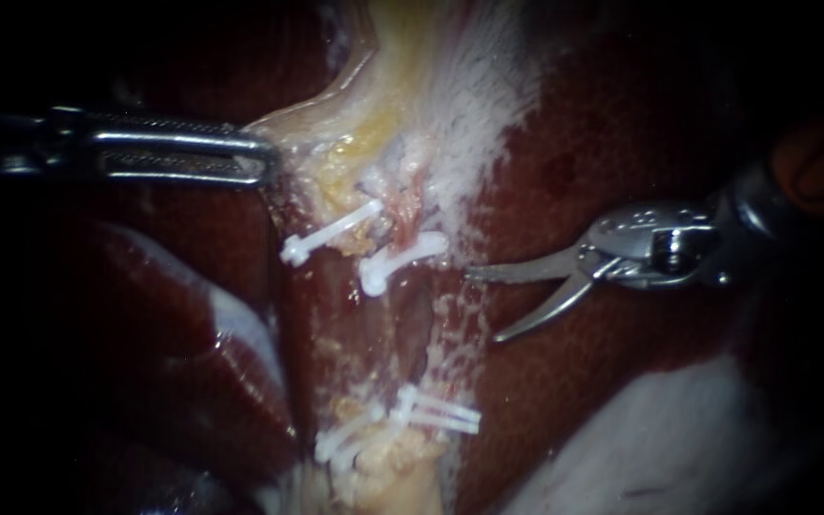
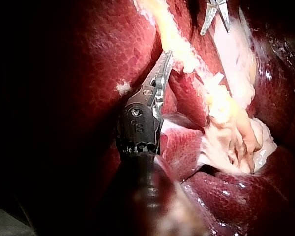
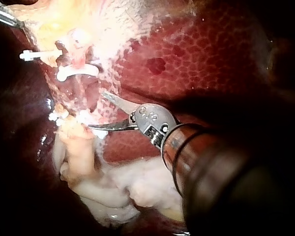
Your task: Go back from the cut right tube
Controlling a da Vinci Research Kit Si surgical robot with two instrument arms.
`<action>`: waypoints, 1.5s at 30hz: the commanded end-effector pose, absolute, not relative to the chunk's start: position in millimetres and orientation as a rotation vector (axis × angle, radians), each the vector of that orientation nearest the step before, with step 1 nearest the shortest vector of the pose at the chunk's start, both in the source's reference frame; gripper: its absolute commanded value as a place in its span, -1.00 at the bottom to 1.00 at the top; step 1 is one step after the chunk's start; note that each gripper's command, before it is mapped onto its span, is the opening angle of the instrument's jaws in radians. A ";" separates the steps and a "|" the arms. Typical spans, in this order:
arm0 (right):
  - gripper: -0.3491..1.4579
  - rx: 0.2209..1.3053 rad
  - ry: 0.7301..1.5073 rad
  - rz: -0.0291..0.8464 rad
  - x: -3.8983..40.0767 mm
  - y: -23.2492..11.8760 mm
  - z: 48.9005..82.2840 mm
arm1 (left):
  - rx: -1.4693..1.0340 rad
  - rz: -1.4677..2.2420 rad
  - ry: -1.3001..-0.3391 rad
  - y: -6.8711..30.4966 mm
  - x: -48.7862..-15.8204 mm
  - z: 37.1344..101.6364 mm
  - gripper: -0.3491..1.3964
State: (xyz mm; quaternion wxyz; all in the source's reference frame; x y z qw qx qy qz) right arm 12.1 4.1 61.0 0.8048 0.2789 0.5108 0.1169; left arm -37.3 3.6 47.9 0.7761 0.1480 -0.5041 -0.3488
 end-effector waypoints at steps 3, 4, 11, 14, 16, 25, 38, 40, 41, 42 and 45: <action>0.97 0.537 1.097 0.258 11.5 4.6 60.5 | 0.321 -0.755 -1.091 3.7 -37.2 48.0 -1.00; 0.97 0.526 1.098 0.259 11.4 4.8 60.2 | 0.321 -0.754 -1.091 3.7 -37.2 48.1 -1.00; 0.97 0.453 1.101 0.242 11.1 6.9 57.2 | 0.320 -0.753 -1.089 3.7 -37.2 48.5 -1.00; 0.97 0.446 1.096 0.263 11.2 7.0 56.3 | 0.320 -0.753 -1.088 3.7 -37.3 48.6 -1.00; 0.97 0.443 1.095 0.266 11.3 6.7 56.1 | 0.318 -0.754 -1.088 3.6 -37.4 48.7 -1.00; 0.97 0.439 1.093 0.258 11.9 5.4 56.8 | 0.319 -0.745 -1.079 3.1 -38.2 50.1 -1.00; 0.97 0.438 1.093 0.257 11.7 5.2 57.0 | 0.368 -0.722 -1.054 0.6 -42.2 54.5 -1.00; 0.97 0.438 1.093 0.257 11.7 5.2 57.0 | 0.379 -0.718 -1.051 0.1 -42.9 55.0 -1.00; 0.97 0.438 1.093 0.257 11.7 5.2 57.0 | 0.381 -0.715 -1.048 -0.1 -43.1 55.2 -1.00; 0.97 0.438 1.093 0.257 11.7 5.2 57.0 | 0.382 -0.713 -1.046 -0.2 -43.4 55.4 -1.00; 0.97 0.438 1.093 0.257 11.7 5.2 57.1 | 0.386 -0.708 -1.045 -0.4 -43.7 55.6 -1.00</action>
